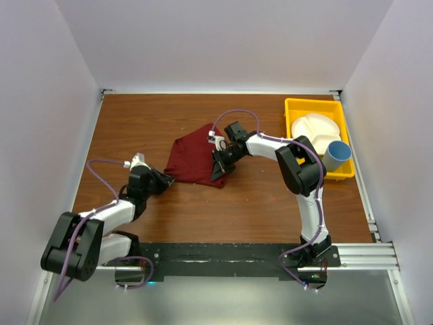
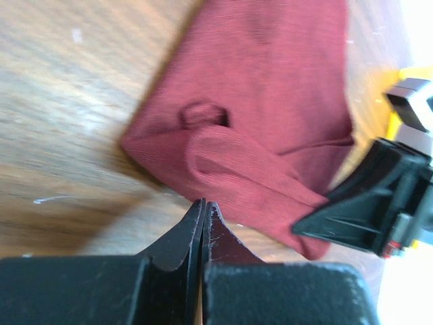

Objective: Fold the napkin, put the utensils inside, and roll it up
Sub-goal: Roll the napkin with the utensil

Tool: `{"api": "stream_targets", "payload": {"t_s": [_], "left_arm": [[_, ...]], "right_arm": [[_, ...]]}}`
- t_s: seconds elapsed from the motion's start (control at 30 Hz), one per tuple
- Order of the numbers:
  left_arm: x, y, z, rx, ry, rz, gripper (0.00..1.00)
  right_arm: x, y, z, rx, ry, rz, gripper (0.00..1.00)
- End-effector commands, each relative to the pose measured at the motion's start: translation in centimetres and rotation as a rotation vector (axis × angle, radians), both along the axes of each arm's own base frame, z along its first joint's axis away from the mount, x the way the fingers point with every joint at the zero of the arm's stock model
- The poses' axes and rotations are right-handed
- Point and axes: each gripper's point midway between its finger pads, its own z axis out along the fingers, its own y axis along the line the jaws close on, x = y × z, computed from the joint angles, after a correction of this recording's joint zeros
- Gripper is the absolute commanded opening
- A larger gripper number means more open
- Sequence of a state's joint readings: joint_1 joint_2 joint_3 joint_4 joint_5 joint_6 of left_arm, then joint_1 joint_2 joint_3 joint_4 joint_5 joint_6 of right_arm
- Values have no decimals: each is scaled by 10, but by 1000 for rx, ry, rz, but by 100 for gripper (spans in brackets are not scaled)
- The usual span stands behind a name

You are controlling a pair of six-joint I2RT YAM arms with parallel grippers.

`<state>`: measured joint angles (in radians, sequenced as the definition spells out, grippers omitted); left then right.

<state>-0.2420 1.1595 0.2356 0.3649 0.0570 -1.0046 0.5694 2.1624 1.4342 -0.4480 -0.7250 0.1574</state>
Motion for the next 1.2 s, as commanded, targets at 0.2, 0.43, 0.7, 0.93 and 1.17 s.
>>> {"api": "stream_targets", "payload": {"t_s": [0.2,0.43,0.7,0.93,1.17], "left_arm": [[37,8,-8,92,-6,2,0],[20,0,47,96,-115,-59,0],[34,-67,51,-164,-181,-262,0],[50,-86,41,-185,-214,-306,0],[50,-86,1,-165,-73,-260,0]], "right_arm": [[-34,-67,-91,-394,53,37,0],[-31,-65,-89,-384,46,33,0],[-32,-66,-92,-386,50,26,0],[-33,-67,-92,-391,52,27,0],[-30,-66,-86,-388,41,19,0]]}}
